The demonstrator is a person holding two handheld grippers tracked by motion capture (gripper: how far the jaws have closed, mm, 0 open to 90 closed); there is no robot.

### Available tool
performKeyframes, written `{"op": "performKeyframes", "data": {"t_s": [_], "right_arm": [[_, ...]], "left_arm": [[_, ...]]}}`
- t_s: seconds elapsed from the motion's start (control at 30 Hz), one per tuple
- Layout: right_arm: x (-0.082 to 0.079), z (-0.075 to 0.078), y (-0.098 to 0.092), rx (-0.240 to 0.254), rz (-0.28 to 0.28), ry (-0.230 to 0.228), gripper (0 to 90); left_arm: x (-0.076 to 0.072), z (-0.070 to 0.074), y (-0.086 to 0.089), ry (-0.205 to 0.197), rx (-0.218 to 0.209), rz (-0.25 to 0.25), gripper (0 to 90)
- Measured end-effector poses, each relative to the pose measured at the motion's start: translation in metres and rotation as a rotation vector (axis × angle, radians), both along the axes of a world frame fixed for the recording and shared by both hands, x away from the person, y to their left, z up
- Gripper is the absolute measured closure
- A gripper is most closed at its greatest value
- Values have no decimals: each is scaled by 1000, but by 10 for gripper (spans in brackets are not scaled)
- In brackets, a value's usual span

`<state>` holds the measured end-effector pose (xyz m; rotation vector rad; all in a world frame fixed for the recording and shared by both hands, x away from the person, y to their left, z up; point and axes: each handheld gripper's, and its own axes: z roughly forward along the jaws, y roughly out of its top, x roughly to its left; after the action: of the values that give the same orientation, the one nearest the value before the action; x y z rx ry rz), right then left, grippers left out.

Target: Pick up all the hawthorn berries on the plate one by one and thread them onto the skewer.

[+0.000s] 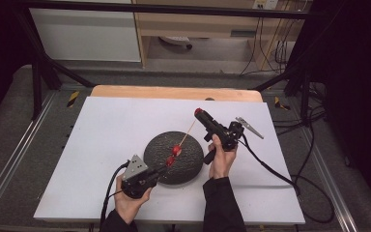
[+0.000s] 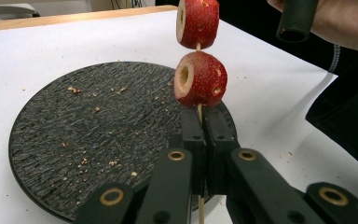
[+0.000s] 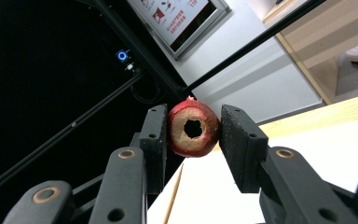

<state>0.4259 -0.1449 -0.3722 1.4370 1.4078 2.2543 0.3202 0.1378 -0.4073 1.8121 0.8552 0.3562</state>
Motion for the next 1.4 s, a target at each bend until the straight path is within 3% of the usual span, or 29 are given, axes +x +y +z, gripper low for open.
{"op": "performKeyframes", "data": {"t_s": [0.4,1.0,1.4], "right_arm": [[-2,0,1,15,0,-8,633],[-4,-6,7,53,-10,-13,634],[-6,-10,11,57,9,0,635]], "left_arm": [[1,-1,-5,1,-13,2,882],[1,3,-17,-9,-84,48,882],[7,9,-25,-16,-93,69,883]]}}
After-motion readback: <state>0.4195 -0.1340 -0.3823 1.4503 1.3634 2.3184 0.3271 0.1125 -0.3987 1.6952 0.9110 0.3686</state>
